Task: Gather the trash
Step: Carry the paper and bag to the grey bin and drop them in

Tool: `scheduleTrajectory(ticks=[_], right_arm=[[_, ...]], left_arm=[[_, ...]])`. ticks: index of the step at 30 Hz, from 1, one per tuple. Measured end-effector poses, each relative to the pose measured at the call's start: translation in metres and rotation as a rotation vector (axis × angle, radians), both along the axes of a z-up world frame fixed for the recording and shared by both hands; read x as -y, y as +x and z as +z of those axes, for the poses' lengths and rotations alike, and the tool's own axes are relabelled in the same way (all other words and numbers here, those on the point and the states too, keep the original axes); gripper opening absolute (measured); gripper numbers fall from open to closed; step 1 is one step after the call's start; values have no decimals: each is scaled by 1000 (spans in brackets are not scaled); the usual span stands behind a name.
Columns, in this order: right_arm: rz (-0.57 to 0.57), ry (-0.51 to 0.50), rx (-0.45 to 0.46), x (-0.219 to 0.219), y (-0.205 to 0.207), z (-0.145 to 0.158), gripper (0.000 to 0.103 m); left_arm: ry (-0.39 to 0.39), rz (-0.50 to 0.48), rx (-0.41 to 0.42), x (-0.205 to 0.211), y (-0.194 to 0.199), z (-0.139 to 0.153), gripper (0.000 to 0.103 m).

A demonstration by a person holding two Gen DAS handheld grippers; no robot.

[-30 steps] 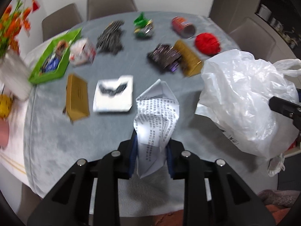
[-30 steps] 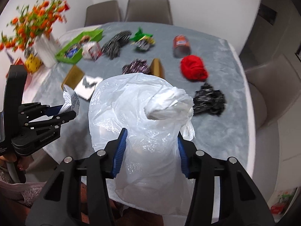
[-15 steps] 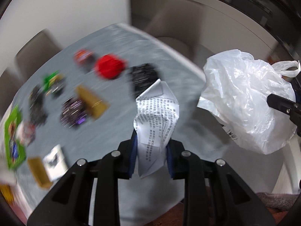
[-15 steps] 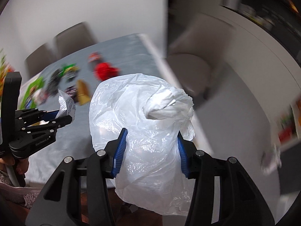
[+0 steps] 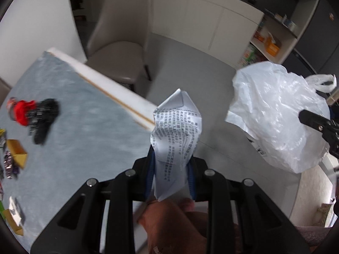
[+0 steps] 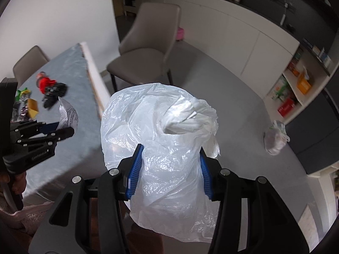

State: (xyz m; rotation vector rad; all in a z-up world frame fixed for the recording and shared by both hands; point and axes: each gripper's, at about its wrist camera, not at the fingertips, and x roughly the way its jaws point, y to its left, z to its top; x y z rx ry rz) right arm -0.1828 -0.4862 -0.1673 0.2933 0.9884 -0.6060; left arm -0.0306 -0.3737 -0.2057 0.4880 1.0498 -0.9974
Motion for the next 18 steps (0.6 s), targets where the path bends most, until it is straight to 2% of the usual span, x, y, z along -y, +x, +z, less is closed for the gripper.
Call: scheduleTrajectory(ticks=[5,11,15,18], right_arm=[[-10,29,-26,43,-5,-25,47],[39,42,-77,77,19,-72,47],[70,71,-112,96,37,-116,47],[103,91,-139,109,46,-155,47]], left_arm=[[44,-52,-31,40,-14,-21,27],[61,-42,-73,74,-12,-57,27],[90,-34,-54,86,-13,-89,27],[111,-23,-75,94,-22,-115,27]])
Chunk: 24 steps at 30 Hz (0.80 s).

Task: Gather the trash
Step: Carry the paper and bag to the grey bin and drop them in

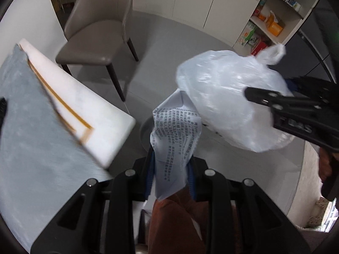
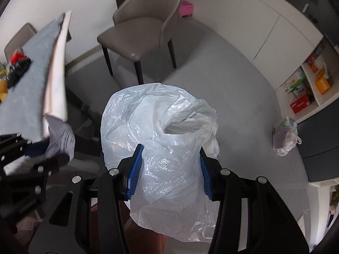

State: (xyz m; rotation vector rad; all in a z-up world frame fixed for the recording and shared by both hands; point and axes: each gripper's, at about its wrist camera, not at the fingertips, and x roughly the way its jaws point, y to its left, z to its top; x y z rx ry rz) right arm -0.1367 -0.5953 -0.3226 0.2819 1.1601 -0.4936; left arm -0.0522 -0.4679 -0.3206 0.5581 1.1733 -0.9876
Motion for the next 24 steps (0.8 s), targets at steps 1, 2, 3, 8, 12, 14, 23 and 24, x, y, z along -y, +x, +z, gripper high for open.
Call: scheduleTrajectory(ticks=[1,2,3,8,12,14,23,24], right_arm=[[11,5,-7,2,3,-10,47],[26,10,-13,5,7,-23,47],[48,16,-19,7,10,-40,48],[132,36,-28,13,23,-114,49],[156,59,-20,18,35,-177,49],[168,53,-19,20,41,-205,49],[203,77,-10,36,70,-300,65],[208,74,-8,37,71,-303,66]], left_arm=[[6,8,-9,2,-4,-11,27],[10,13,-12,4,-8,-22,27],[11,16,-13,5,-10,-29,27],[36,76,-8,14,-19,-106,28],[65,138,18,17,-6,-181,28],[76,156,29,19,2,-215,28],[121,174,97,36,39,-318,28],[123,174,101,38,40,-323,28]])
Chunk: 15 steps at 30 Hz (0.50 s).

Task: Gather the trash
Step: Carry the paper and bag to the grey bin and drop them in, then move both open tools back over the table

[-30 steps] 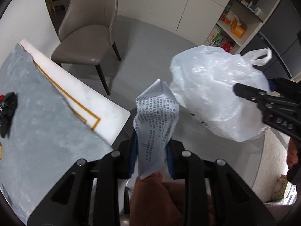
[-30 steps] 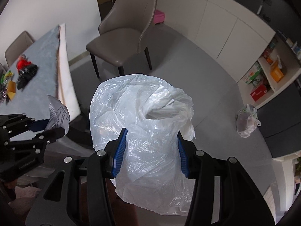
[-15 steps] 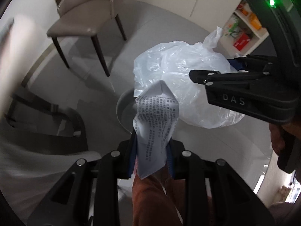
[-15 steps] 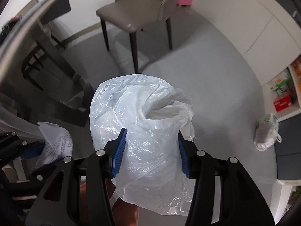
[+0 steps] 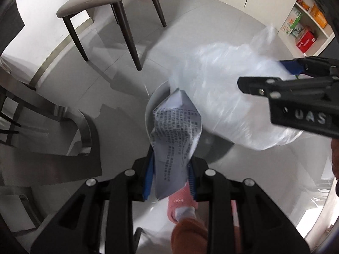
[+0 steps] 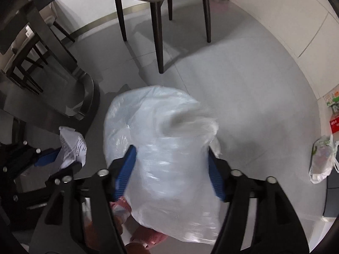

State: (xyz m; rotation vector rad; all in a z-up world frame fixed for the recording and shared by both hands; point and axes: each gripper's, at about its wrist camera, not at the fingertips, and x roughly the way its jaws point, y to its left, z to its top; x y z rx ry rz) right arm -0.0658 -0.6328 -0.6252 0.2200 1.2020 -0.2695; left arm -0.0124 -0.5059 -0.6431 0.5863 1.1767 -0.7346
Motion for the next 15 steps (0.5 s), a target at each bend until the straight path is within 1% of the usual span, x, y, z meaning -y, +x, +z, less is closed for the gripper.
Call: scheduleTrajectory(ticks=[1,3,6,7,10,11,12,13,14,15], right_arm=[[6,-4,2,2,1,-3,66],[8,3,5,6,2,-7,67],[-4,10,12,16,-1,-5,67],[-9,10,13,18,-3,-4,69],[-29,15,11,26,-10,-3,69],[-35,17,6,29,-13,-3,69],[-41,16,1,32,-17,-2,69],[-45,15,-2,33,-18,-4,69],[-49,13,-5,34,-20,-4,69],[-56,11,-12,37,-25,-1,69]], left_arm=[[5,-1,4,2,5,-7,28],[9,-2,7,7,4,-9,29],[16,-7,4,13,3,-19,31],[15,-9,4,17,4,-24,31],[-2,-21,-14,26,5,-32,36],[-6,-27,-25,30,6,-34,46],[-3,-30,-30,33,6,-38,64],[-2,-28,-28,35,6,-39,74],[-3,-21,-22,37,6,-39,80],[-4,-19,-30,39,8,-38,80]])
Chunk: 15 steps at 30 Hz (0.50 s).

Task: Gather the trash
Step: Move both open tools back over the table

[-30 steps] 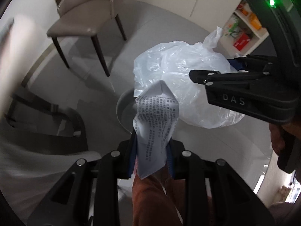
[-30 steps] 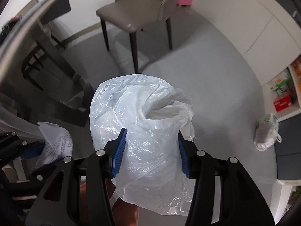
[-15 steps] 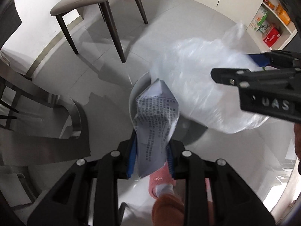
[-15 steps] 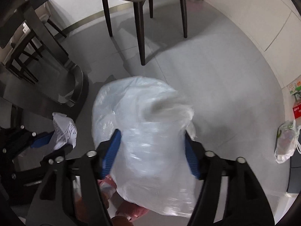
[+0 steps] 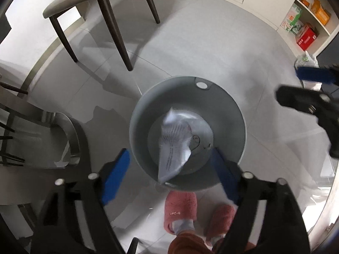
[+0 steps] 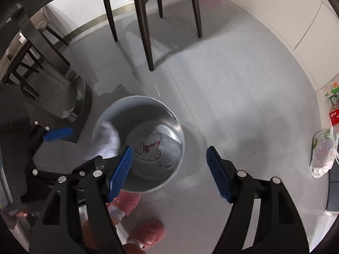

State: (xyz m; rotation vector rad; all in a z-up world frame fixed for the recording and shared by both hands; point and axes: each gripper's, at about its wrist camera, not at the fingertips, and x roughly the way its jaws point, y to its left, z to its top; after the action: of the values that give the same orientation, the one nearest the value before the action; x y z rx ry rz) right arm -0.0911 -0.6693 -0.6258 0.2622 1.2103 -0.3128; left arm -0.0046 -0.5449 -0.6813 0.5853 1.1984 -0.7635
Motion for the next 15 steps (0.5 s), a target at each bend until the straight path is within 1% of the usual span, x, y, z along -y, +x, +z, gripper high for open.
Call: scheduleTrajectory(ticks=[2,3,6,9,11,12,13,14,15], right_arm=[[-12,-4,-7,3,-5,4,69],[-22,-7,-11,5,-11,10,69],[-46,-12,-20,9,-20,26,69],[-67,-14,-21,11,-33,60,69],[-74,-26,-19,8,-45,92,69],[-79,-32,-16,8,-53,113,69],[-84,-33,-13,7,-59,127,69],[-90,-33,-7,7,-66,145,69],[-94,-34,0,7,-73,162,69]], left_arm=[[20,0,-14,3,0,2,80],[27,-1,-16,4,-1,5,80],[39,-14,-9,5,-5,27,80],[35,-44,4,6,-19,73,80],[33,-61,-5,7,-29,100,80],[27,-63,-13,7,-35,117,80],[19,-68,-22,7,-44,141,80],[19,-72,-22,7,-49,155,80],[17,-77,-16,6,-58,178,80]])
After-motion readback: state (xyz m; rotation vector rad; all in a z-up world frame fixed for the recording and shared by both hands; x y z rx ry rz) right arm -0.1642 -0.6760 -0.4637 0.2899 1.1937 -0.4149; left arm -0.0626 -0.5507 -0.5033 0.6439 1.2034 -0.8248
